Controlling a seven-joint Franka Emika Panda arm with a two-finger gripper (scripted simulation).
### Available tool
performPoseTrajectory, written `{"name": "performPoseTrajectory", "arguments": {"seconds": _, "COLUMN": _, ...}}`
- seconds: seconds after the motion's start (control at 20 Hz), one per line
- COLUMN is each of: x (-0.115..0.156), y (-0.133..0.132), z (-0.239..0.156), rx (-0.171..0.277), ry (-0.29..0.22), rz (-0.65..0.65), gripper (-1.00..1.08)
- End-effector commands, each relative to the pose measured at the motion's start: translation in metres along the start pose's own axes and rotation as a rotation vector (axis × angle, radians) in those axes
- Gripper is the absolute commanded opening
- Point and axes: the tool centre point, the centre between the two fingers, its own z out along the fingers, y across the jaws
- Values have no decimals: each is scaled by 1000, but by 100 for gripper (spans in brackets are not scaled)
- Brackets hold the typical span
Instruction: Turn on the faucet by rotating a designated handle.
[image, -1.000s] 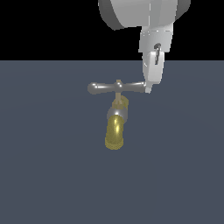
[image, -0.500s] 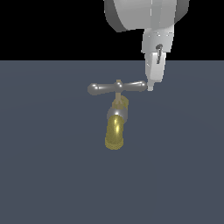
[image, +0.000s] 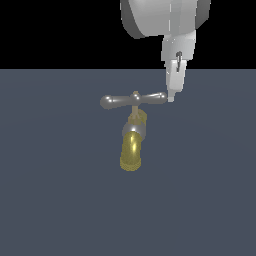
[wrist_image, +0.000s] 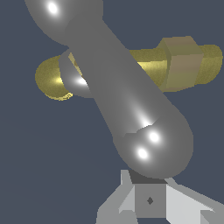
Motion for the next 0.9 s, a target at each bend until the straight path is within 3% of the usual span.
{"name": "performPoseTrajectory", "arguments": {"seconds": 0.0, "x": 24, "y": 9, "z": -1, "rx": -5, "ry": 6, "rz": -29, "gripper": -100}}
{"name": "performPoseTrajectory", "arguments": {"seconds": 0.75, "x": 56, "y": 48, "z": -3, "rx": -10, "ry": 7, "rz": -34, "gripper": -100}}
{"name": "performPoseTrajectory", "arguments": {"seconds": 0.8, "x": 56, "y": 48, "z": -3, "rx": -10, "ry": 7, "rz": -34, "gripper": -100}}
{"name": "performPoseTrajectory", "arguments": {"seconds": 0.85, "x": 25, "y": 45, "z": -1, "rx": -4, "ry": -7, "rz": 6, "gripper": -100}}
